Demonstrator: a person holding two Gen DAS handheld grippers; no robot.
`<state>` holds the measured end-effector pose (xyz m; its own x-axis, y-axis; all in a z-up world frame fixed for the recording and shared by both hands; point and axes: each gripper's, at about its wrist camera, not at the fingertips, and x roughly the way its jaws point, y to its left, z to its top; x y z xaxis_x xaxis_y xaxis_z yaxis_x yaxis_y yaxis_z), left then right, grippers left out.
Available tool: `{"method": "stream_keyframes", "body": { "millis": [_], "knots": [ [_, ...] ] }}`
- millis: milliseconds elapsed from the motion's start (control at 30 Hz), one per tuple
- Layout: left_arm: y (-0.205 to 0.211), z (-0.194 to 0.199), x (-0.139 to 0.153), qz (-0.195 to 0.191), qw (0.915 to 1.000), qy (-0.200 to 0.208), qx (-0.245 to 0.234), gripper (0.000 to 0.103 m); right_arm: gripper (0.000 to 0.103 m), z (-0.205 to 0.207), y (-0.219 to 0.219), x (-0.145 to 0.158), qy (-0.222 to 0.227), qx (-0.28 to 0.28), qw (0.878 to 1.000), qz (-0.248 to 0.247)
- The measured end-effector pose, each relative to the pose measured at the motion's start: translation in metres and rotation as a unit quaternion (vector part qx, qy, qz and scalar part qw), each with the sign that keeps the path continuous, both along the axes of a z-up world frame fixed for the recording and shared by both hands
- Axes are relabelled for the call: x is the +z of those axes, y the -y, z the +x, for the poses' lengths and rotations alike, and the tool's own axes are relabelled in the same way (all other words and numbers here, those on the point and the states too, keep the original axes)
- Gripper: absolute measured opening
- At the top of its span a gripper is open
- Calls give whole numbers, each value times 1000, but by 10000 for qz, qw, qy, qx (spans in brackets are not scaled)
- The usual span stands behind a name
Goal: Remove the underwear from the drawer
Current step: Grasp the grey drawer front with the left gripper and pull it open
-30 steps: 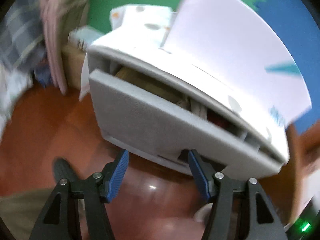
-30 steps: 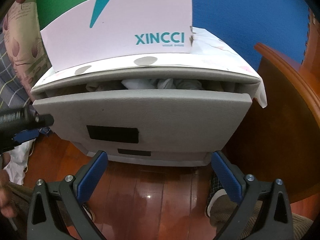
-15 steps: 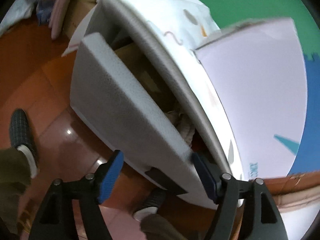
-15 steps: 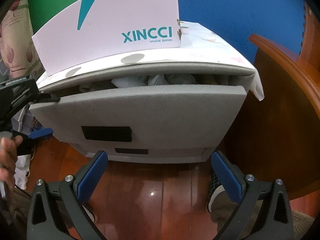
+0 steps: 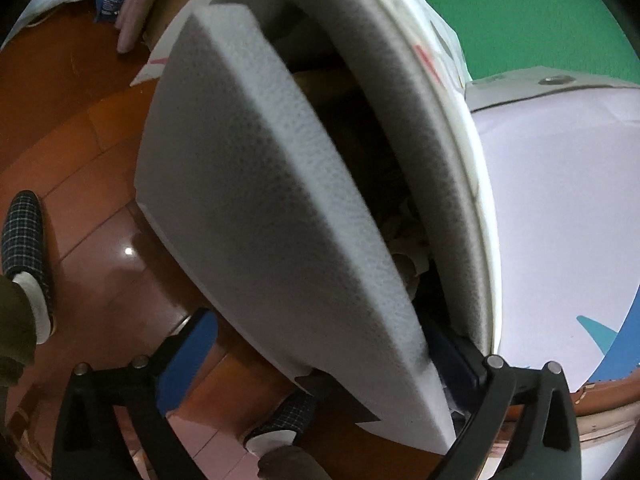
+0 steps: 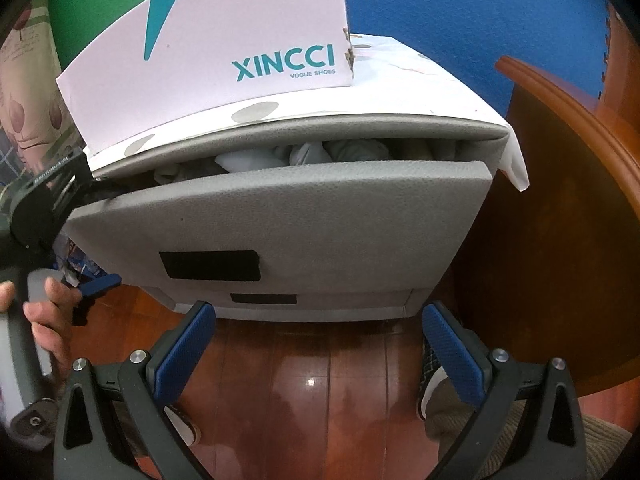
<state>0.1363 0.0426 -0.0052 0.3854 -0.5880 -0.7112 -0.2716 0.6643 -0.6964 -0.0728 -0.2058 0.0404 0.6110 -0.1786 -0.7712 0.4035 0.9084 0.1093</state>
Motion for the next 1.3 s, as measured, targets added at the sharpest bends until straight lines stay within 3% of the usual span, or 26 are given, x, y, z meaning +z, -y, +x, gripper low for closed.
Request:
{"method": "stream_keyframes", "body": {
  "millis": [133, 333, 467, 633, 733, 833, 967, 1100, 1300],
  "knots": [
    [8, -6, 4, 256, 9996, -24, -102, 103, 103, -3, 3, 4, 47, -73, 10000, -35],
    [11, -16, 18, 813, 9954, -15, -510, 103, 103, -14, -5, 26, 295, -154, 9977, -586],
    [15, -27, 28, 1293, 9882, -41, -825, 103, 103, -19, -16, 46, 460, -62, 9944, -952],
    [16, -42, 43, 1894, 9749, -107, -1166, 103, 103, -23, -13, 58, 384, 28, 9952, -903],
    [18, -52, 43, 2166, 9663, -376, -1341, 103, 103, -27, -11, 62, 262, 94, 9956, -889],
    [12, -55, 16, 2296, 9585, -792, -1496, 103, 103, -33, -9, 62, 170, 137, 9960, -870],
    [1, -69, 5, 2172, 9579, -894, -1651, 103, 103, -36, -9, 65, 138, 234, 9959, -857],
    [-4, -60, 10, 2185, 9560, -1032, -1662, 103, 103, -31, -14, 63, 14, 403, 9960, -802],
    [2, -28, 14, 2195, 9568, -994, -1623, 103, 102, -20, -14, 56, -404, 760, 9957, -337]
  ]
}}
